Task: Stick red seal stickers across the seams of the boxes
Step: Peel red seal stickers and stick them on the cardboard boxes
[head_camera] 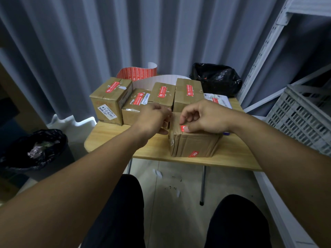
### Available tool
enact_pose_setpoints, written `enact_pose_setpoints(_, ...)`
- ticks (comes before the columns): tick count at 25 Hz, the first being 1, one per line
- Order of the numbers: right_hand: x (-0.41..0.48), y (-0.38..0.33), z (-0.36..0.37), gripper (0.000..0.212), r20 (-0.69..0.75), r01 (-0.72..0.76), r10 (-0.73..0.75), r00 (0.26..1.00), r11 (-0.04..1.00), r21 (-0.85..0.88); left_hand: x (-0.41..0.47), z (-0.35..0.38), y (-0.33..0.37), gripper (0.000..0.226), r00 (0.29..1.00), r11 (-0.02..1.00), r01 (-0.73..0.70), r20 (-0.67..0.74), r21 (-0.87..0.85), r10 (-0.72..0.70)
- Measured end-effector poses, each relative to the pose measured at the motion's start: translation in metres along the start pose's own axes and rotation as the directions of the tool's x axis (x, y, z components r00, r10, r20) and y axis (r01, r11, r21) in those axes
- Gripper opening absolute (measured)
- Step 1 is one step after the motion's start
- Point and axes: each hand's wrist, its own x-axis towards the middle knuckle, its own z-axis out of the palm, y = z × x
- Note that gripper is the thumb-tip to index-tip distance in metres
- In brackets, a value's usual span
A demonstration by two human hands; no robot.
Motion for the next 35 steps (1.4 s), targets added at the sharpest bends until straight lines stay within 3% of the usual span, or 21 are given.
enact_pose_setpoints(3,0.002,0.001,0.000,0.017,0.042,-0.005,0.005,0.999,1.000,0.000,-0.002,0.006,0.000,0.018,0.998,0.993,0.011,0.060,0.114,-0.017)
enact_pose_setpoints(8,0.004,0.003,0.003,0.013,0.061,-0.009,0.008,0.998,1.000,0.024,0.004,0.007,-0.009,0.022,0.994,0.995,0.094,0.064,-0.039,-0.091)
enact_pose_setpoints(17,0.007,-0.002,0.000,0.012,0.142,-0.050,0.056,0.988,0.997,-0.051,0.012,0.007,-0.018,0.025,0.992,0.986,0.099,0.085,-0.131,-0.089)
enact_pose_setpoints(21,0.002,0.000,0.003,0.011,0.061,0.008,-0.009,0.998,1.000,0.022,0.010,0.006,-0.018,0.024,0.991,0.984,0.104,0.102,-0.148,-0.089)
enact_pose_setpoints(30,0.003,-0.010,0.004,0.003,0.137,0.115,-0.080,0.987,0.955,-0.272,0.006,0.006,-0.015,0.023,0.990,0.990,0.088,0.120,-0.111,-0.074)
enact_pose_setpoints(35,-0.002,-0.007,0.004,0.005,0.129,0.100,-0.067,0.989,0.960,-0.263,0.008,0.006,-0.015,0.023,0.990,0.992,0.083,0.121,-0.090,-0.072)
